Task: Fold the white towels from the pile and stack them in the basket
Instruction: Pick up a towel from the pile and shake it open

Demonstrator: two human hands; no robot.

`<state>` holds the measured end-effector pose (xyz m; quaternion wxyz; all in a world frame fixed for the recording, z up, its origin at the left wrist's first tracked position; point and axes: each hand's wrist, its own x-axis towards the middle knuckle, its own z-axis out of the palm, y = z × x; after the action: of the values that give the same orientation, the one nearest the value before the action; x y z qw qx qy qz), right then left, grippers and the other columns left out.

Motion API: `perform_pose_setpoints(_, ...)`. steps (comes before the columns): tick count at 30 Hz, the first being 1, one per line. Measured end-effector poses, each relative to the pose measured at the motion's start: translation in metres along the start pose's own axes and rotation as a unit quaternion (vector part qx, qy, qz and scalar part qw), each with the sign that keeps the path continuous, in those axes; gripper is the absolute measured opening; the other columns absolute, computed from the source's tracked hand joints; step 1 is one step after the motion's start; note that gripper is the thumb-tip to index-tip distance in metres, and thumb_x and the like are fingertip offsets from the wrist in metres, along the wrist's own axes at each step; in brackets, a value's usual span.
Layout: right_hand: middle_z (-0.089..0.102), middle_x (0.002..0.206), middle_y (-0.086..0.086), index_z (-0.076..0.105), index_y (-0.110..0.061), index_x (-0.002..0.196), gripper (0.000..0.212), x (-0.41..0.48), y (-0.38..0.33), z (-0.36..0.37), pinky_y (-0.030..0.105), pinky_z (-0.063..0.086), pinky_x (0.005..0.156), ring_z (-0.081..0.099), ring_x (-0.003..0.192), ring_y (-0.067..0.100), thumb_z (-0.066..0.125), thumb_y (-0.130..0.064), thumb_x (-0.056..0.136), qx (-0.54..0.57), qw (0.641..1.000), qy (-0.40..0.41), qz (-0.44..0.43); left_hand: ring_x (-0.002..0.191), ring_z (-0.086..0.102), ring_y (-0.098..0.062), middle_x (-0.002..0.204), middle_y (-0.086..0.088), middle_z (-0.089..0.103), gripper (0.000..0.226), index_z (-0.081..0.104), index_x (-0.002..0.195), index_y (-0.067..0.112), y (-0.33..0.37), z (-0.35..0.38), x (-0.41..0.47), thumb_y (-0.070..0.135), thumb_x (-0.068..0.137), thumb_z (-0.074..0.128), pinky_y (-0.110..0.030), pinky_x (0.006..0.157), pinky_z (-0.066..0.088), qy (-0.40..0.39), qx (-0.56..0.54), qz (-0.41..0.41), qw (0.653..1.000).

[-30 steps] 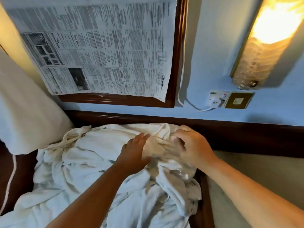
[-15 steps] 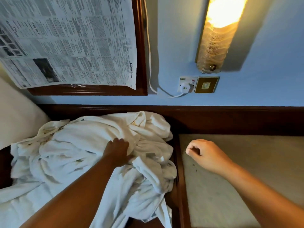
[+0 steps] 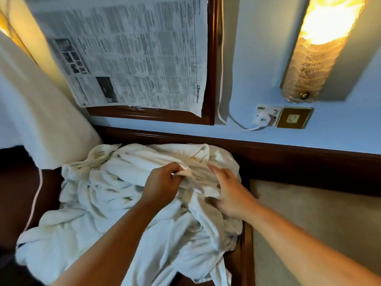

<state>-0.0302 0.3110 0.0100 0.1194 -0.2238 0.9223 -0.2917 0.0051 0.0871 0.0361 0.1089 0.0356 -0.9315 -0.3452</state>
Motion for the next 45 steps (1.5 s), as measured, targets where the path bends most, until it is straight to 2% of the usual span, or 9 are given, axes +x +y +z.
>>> perform_pose_setpoints(4,0.054,0.136,-0.01,0.052,-0.044,0.13,0.049,0.03,-0.037,0.016,0.041,0.05,0.101,0.055,0.121,0.009,0.066,-0.018,0.09,0.143,0.977,0.092,-0.129,0.085,0.07,-0.01,0.089,0.009,0.075,0.02,0.076,0.099,0.022,0.044,-0.021,-0.004,0.007,0.093,0.066,-0.025,0.076,0.057,-0.033,-0.146,0.129,0.98)
perform_pose_setpoints(7,0.069,0.107,-0.01,0.068,-0.023,0.109,0.025,0.036,-0.049,-0.003,0.029,0.052,0.093,0.065,0.104,0.015,0.055,-0.004,0.098,0.323,0.926,0.196,-0.011,0.114,0.064,0.0,0.126,0.016,0.067,0.039,0.065,0.13,0.025,0.038,-0.029,0.008,0.024,0.092,0.073,-0.02,0.096,0.052,-0.022,-0.21,0.106,0.972)
perform_pose_setpoints(12,0.068,0.07,0.022,0.068,-0.002,0.086,0.015,0.008,-0.003,-0.061,0.04,0.054,0.058,0.066,0.064,0.036,0.057,0.001,0.076,0.431,0.849,0.275,0.133,0.154,0.013,-0.019,0.168,0.006,0.008,0.108,0.01,0.159,0.034,-0.022,0.003,0.026,0.061,0.078,0.075,-0.047,0.123,0.02,-0.117,0.124,0.022,0.985)
perform_pose_setpoints(15,0.072,0.08,0.011,0.069,-0.007,0.097,0.019,-0.046,0.05,-0.103,0.034,0.051,0.06,0.07,0.074,0.026,0.061,0.002,0.082,0.495,0.763,0.375,0.18,0.155,0.007,-0.029,0.169,-0.004,0.007,0.109,0.005,0.159,0.03,-0.036,0.04,0.03,0.06,0.08,0.073,-0.053,0.122,0.008,-0.127,0.236,0.024,0.963)
perform_pose_setpoints(20,0.071,0.109,0.001,0.062,-0.02,0.124,0.032,-0.169,0.14,-0.154,0.028,0.059,0.065,0.069,0.1,0.018,0.064,-0.02,0.092,0.588,0.618,0.474,0.219,0.1,0.067,-0.031,0.104,-0.004,0.071,0.052,0.055,0.124,0.022,-0.006,0.113,0.029,0.047,0.078,0.058,-0.049,0.103,0.039,-0.163,0.303,0.144,0.928)
perform_pose_setpoints(25,0.062,0.101,-0.001,0.06,-0.019,0.105,0.011,-0.256,0.193,-0.188,0.027,0.055,0.077,0.063,0.09,0.013,0.051,-0.016,0.101,0.583,0.539,0.536,0.286,0.09,0.066,-0.015,0.1,0.009,0.069,0.047,0.059,0.109,0.031,0.137,0.184,-0.007,0.066,0.077,0.056,-0.035,0.076,0.05,-0.35,0.01,0.158,0.923)
perform_pose_setpoints(31,0.069,0.112,0.002,0.062,-0.017,0.121,0.022,-0.323,0.26,-0.21,0.033,0.06,0.073,0.068,0.097,0.016,0.058,-0.017,0.1,0.561,0.552,0.546,0.286,0.081,0.071,-0.024,0.096,-0.012,0.076,0.022,0.074,0.102,0.01,0.276,0.257,-0.049,0.03,0.095,0.066,-0.031,0.073,0.054,-0.469,-0.305,-0.04,0.828)
perform_pose_setpoints(36,0.059,0.137,0.004,0.043,-0.018,0.146,0.062,-0.373,0.332,-0.169,0.03,0.047,0.08,0.06,0.111,0.013,0.072,-0.02,0.091,0.441,0.702,0.386,0.406,0.119,0.059,-0.036,0.137,-0.019,0.055,0.055,0.048,0.144,0.012,0.248,0.345,-0.067,0.033,0.096,0.066,-0.04,0.096,0.05,-0.324,-0.034,-0.126,0.937)
perform_pose_setpoints(45,0.059,0.131,0.01,0.054,-0.018,0.135,0.052,-0.372,0.366,-0.049,0.029,0.05,0.089,0.058,0.104,0.017,0.075,-0.029,0.089,0.251,0.841,0.084,0.471,0.118,0.059,-0.025,0.14,-0.008,0.053,0.059,0.053,0.139,0.022,0.176,0.378,-0.163,0.038,0.087,0.076,-0.038,0.099,0.05,-0.402,0.038,-0.085,0.911)
